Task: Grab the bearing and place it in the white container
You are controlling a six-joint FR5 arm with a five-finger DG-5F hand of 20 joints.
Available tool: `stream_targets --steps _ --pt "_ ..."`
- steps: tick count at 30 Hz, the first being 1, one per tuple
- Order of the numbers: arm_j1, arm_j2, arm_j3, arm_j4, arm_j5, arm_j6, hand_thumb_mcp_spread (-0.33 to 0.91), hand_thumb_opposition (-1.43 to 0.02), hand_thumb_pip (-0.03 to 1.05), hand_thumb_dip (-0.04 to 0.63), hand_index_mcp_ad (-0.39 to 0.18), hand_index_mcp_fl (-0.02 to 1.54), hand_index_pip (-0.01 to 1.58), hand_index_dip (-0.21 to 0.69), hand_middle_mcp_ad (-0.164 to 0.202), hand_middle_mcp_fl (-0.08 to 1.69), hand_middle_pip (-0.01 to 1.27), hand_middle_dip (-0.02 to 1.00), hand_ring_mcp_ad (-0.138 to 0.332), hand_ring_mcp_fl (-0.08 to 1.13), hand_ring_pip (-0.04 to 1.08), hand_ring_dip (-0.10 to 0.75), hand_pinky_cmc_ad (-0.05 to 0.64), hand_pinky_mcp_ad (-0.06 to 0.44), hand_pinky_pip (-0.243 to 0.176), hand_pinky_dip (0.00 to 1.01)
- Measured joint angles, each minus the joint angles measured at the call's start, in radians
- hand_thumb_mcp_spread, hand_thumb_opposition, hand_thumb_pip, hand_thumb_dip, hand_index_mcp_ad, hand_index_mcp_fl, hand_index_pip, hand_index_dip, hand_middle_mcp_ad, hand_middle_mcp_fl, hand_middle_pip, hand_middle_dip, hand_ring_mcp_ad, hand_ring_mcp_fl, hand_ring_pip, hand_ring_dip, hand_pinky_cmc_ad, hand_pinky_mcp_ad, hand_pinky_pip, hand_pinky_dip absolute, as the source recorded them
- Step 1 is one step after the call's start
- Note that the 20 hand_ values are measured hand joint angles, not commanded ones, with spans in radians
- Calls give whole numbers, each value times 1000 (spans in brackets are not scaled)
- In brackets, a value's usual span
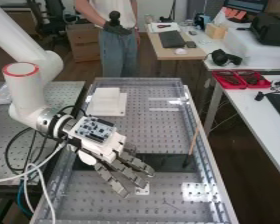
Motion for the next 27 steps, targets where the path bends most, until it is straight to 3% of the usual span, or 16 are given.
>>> stream_targets --steps 27 --pt "-2 -7 0 5 8 2 351 -873 724 316 -115 -10 1504 127 51 0 113 169 161 -3 77 79 417 312 -89 237"
